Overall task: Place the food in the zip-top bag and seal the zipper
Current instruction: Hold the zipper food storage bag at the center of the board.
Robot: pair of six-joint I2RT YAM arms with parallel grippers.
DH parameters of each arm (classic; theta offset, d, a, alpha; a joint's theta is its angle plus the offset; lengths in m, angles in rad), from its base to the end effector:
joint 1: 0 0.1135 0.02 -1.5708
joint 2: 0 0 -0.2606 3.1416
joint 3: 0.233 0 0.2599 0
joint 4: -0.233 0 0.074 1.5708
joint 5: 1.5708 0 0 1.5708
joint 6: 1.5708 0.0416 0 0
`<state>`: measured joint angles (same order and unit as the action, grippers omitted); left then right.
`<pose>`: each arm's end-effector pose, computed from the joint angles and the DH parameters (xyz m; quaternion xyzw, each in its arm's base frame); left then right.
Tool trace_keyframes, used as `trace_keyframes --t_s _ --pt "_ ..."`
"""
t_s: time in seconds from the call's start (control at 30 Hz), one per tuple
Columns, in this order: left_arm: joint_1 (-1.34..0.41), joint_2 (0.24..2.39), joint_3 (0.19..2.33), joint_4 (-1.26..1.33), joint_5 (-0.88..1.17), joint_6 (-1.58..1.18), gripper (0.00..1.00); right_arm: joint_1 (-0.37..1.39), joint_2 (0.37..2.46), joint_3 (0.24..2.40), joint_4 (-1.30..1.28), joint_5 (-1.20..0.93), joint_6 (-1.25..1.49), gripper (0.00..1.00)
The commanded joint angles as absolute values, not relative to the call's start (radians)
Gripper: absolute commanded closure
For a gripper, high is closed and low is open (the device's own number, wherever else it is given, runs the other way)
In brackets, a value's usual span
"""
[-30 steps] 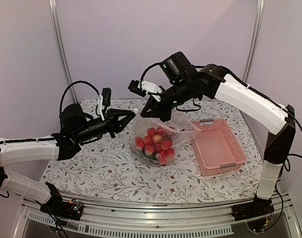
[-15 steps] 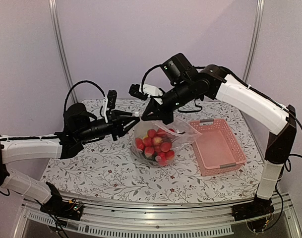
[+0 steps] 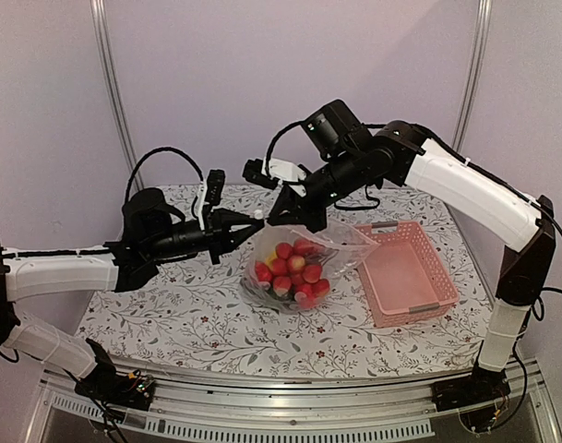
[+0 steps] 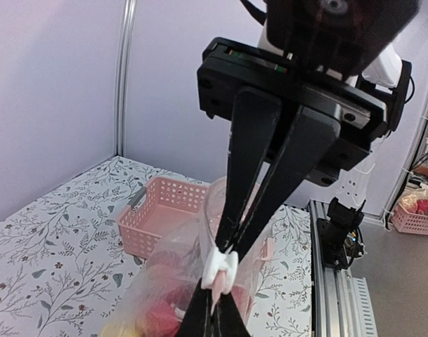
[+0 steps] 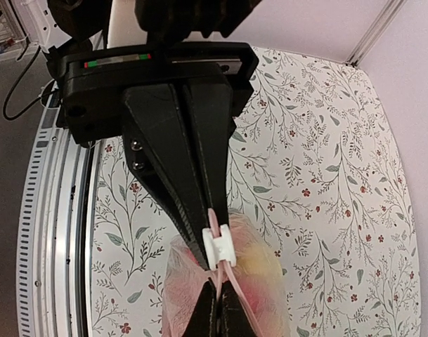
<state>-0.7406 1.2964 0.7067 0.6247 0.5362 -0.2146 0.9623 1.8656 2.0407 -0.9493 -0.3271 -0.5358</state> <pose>0.2090 -0.2199 0.2774 0.3581 0.5972 -0.4823 0.5315 0.2265 0.3484 0.3867 -0.6655 0.6230 0.2277 0.3422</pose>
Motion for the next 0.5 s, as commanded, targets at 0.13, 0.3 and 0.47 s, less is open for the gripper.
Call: trace_keyframes --t_s 0.13,0.3,0.47 --pt "-0.754 1.261 0.763 0.513 0.523 -0.183 1.0 0.968 1.793 2.034 -0.928 -0.308 -0.576 0.79" --pt "-0.759 1.244 0.774 0.477 0.511 -0.173 1.0 0.968 1.773 2.04 -0.885 -0.314 -0.589 0.55" --pt "-0.771 1.24 0.79 0.444 0.5 -0.156 1.0 0.968 1.836 2.105 -0.925 -0.353 -0.594 0.51"
